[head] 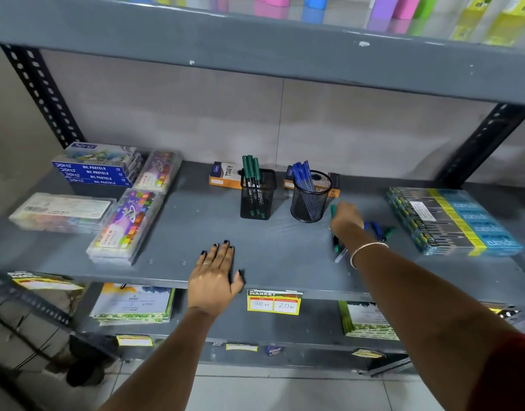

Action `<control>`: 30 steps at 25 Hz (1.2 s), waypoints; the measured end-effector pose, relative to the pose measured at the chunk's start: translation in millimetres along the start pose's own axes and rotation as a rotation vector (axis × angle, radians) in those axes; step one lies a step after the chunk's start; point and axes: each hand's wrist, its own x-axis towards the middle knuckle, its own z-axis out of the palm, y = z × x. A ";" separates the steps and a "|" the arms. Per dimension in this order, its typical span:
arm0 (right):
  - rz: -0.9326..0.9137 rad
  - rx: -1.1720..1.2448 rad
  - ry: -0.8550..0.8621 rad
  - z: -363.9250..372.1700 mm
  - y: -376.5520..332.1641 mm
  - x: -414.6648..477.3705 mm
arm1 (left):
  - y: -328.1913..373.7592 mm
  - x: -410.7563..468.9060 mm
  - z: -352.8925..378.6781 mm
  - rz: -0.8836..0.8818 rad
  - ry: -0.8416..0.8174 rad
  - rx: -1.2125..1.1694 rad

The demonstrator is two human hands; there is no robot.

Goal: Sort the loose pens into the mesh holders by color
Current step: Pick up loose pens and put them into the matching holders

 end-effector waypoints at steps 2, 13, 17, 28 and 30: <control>0.004 0.031 0.016 0.6 -1.1 0.0 | 0.6 -0.2 -0.1 0.003 0.005 0.001; 0.041 0.706 0.346 -84.9 -58.8 -2.0 | 0.4 -0.6 -1.0 0.003 -0.013 -0.023; -0.180 0.591 0.252 -89.7 -126.4 -10.1 | -0.5 -1.0 0.7 0.003 -0.013 -0.034; -0.314 0.130 -0.012 -30.6 -176.2 -7.0 | -4.1 -0.1 10.7 0.014 0.031 -0.076; -0.315 0.104 -0.026 -24.5 -178.6 -6.8 | -4.3 0.0 12.5 0.019 0.051 -0.081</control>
